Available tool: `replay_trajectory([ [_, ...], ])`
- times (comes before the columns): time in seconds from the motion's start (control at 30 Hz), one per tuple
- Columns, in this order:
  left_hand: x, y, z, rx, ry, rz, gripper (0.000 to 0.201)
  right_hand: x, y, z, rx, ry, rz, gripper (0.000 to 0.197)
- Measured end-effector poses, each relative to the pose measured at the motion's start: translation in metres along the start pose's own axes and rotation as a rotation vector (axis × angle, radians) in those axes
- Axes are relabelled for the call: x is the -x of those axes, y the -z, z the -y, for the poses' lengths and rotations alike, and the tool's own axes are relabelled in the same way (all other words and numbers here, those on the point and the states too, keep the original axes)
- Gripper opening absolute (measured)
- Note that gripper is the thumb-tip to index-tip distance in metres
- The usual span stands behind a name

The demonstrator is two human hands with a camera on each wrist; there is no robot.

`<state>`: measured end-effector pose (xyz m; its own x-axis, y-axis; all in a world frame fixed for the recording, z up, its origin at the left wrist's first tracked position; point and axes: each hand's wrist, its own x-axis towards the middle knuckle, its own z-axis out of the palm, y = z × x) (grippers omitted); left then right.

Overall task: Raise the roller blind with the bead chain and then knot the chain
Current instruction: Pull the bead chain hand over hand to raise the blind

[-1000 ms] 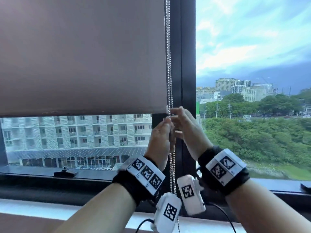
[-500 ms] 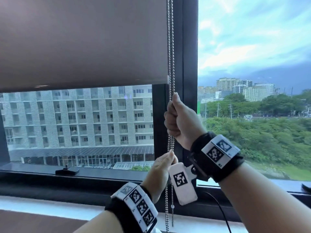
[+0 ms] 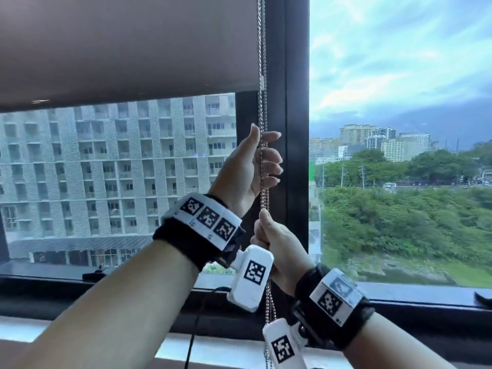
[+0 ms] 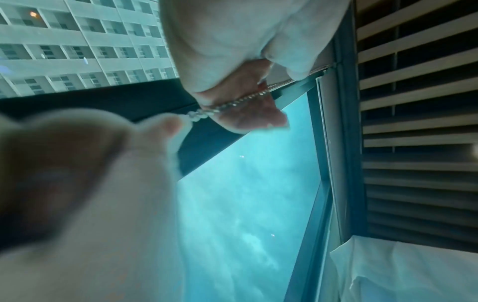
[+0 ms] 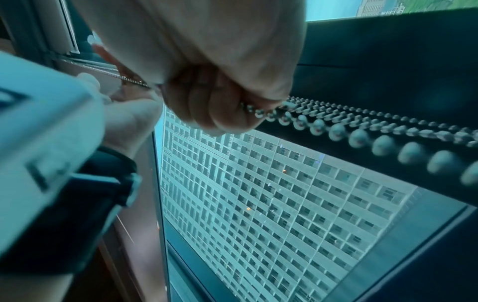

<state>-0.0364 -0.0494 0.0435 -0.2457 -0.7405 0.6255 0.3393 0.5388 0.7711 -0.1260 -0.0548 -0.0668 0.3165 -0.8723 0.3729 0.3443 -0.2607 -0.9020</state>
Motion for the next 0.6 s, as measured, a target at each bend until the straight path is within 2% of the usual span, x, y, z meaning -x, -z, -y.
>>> replay_trajectory([
  [0.1, 0.000, -0.008, 0.010, -0.111, -0.014, -0.077, 0.044, 0.003, 0.006, -0.015, 0.064, -0.033, -0.030, 0.047],
  [0.17, 0.007, -0.008, 0.024, -0.160, -0.018, -0.069, 0.046, 0.007, 0.014, -0.026, 0.123, -0.059, -0.015, 0.046],
  [0.33, 0.022, 0.000, 0.038, -0.064, 0.022, -0.047, 0.045, 0.012, 0.034, -0.020, 0.194, -0.170, 0.112, 0.052],
  [0.43, 0.029, 0.004, 0.047, -0.030, 0.043, -0.047, 0.046, 0.001, 0.042, 0.004, 0.151, -0.110, 0.129, 0.065],
  [0.6, 0.050, 0.004, 0.071, -0.027, 0.143, -0.050, 0.045, -0.021, 0.022, 0.064, 0.191, 0.068, 0.111, 0.072],
])
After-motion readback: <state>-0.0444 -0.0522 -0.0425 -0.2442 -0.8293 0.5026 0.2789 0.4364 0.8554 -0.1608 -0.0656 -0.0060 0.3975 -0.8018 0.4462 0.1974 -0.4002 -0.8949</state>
